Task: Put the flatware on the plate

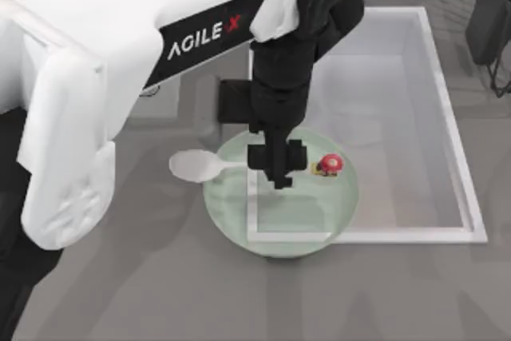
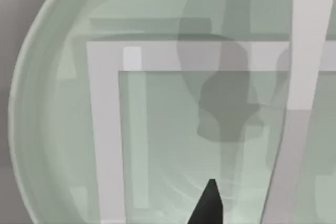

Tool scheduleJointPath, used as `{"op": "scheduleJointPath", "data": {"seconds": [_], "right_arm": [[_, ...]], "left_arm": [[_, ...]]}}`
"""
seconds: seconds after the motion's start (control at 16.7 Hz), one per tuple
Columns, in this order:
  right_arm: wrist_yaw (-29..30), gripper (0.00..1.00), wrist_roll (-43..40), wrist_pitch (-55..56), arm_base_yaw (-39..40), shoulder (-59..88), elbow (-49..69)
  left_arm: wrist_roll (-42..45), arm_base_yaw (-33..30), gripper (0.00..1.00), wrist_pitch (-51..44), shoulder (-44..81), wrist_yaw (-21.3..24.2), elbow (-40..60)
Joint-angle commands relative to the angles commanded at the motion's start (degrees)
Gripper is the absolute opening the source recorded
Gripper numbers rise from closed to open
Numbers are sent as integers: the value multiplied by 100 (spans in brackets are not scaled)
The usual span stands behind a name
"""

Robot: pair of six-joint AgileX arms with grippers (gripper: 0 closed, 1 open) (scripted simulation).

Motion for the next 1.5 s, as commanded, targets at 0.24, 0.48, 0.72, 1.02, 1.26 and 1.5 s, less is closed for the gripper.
{"op": "scheduleJointPath", "data": {"seconds": [0.24, 0.48, 0.72, 1.02, 1.26, 1.5], "right_arm": [[0, 100, 0, 0, 0, 0, 0], [0, 100, 0, 0, 0, 0, 0], [0, 100, 0, 0, 0, 0, 0], [0, 100, 0, 0, 0, 0, 0], [0, 100, 0, 0, 0, 0, 0], [0, 100, 0, 0, 0, 0, 0]], "left_arm": [[-81, -30, 0, 23, -1, -32, 77], [-71, 9, 0, 20, -19, -42, 70], [-110, 142, 0, 79, -15, -274, 77], [-140, 338, 0, 166, 49, -663, -36], [-128, 406, 0, 201, 150, -744, -215], [-84, 369, 0, 275, 145, -593, -381]]}}
